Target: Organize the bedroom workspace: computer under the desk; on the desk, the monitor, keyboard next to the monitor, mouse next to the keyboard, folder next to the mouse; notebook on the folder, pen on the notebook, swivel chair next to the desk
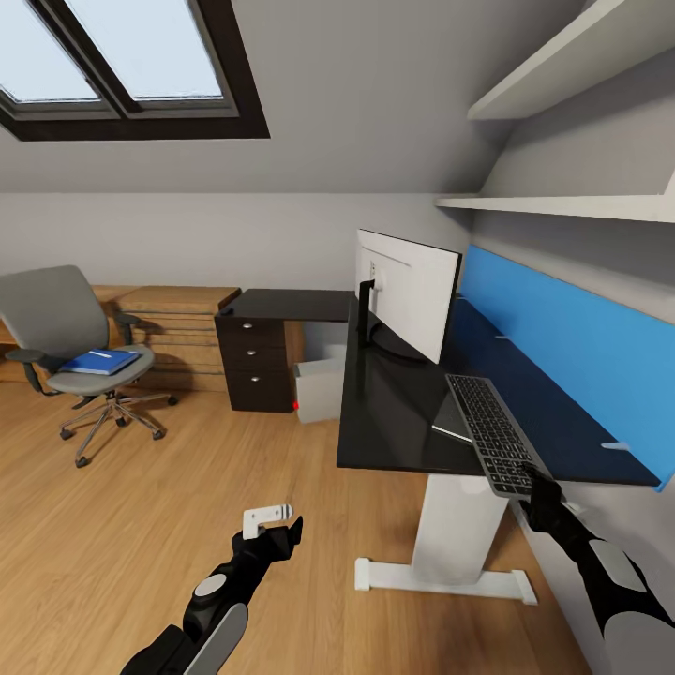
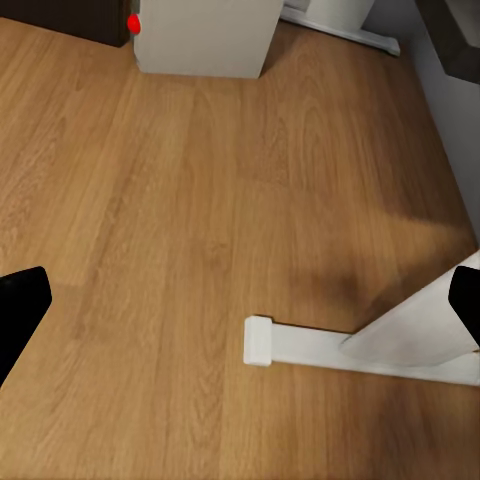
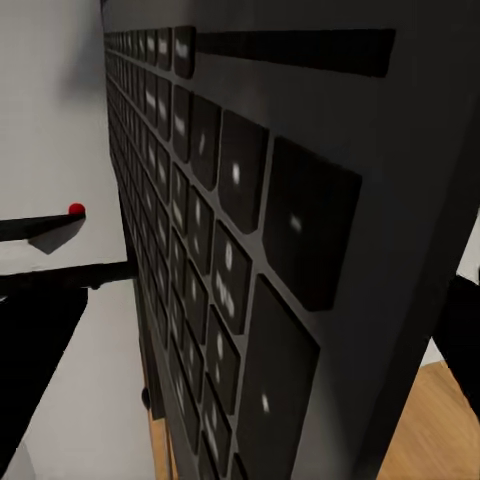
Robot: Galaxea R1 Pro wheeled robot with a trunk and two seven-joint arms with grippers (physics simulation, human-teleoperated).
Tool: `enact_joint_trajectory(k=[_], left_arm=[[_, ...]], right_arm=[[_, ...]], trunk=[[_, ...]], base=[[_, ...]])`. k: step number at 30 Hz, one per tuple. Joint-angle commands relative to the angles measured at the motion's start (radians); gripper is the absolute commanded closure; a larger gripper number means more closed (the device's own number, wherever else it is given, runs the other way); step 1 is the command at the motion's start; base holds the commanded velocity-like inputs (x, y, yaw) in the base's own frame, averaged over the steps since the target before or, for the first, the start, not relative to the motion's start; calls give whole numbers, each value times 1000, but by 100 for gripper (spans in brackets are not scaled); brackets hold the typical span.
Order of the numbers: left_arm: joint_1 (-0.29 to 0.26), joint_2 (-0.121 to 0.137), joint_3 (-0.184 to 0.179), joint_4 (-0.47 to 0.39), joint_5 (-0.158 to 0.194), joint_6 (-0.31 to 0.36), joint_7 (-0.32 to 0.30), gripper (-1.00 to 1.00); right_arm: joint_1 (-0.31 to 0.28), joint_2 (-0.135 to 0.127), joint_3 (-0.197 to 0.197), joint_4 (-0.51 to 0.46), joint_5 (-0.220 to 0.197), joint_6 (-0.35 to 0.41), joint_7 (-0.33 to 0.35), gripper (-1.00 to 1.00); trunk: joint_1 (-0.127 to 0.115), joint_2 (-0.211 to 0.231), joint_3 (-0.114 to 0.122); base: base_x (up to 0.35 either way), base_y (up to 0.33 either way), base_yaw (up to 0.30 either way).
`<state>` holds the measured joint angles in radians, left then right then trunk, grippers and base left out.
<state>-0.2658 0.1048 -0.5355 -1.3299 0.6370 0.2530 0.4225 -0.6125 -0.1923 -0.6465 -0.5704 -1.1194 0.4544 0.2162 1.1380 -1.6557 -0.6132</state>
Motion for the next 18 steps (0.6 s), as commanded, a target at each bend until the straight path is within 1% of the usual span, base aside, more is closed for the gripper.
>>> enact_joint_trajectory(k=[1, 11, 18], left_arm=[[-1, 1, -3, -2, 7, 2, 9, -100], [-1, 1, -3, -2, 4, -1, 9, -100], [-1, 1, -4, -2, 6, -1, 10, -100]], right_arm=[[-1, 0, -5, 0, -2, 7, 2, 100], [-1, -1, -7, -1, -3, 7, 2, 100], [-1, -1, -7, -5, -2, 7, 6, 100]], trunk=[[0, -1, -1], [0, -1, -1], [-27, 48, 21]], base=[[0, 0, 0], [0, 0, 0], [0, 0, 0]])
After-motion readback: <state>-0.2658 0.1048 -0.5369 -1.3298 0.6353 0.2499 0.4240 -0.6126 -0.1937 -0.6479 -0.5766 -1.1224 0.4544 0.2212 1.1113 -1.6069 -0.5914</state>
